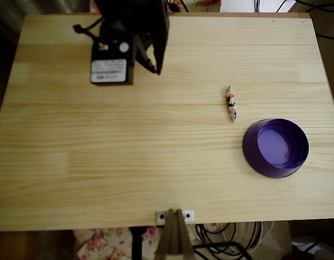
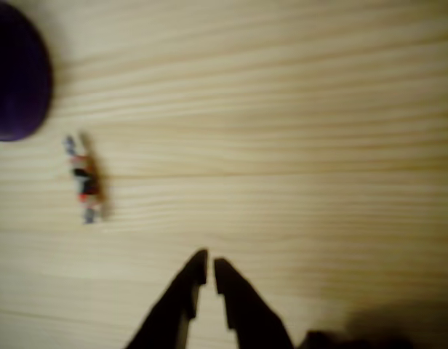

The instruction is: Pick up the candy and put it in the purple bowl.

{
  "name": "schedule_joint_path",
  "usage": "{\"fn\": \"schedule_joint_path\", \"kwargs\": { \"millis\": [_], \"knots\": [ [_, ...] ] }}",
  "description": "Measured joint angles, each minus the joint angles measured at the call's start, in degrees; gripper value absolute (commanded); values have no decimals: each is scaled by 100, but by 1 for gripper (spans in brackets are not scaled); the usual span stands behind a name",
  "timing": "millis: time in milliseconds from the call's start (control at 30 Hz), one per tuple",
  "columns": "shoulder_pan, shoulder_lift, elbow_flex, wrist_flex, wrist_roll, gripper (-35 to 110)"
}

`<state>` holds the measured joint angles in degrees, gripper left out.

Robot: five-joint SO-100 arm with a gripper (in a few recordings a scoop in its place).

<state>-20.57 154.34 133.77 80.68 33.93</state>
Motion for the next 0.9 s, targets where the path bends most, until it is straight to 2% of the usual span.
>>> {"fn": "schedule_joint_path", "kwargs": {
  "millis": [400,900],
  "knots": [
    [-826,-1731,-1600,272,1037,0],
    [-1784,-3524,-2470,-167,2224,0]
  ]
}}
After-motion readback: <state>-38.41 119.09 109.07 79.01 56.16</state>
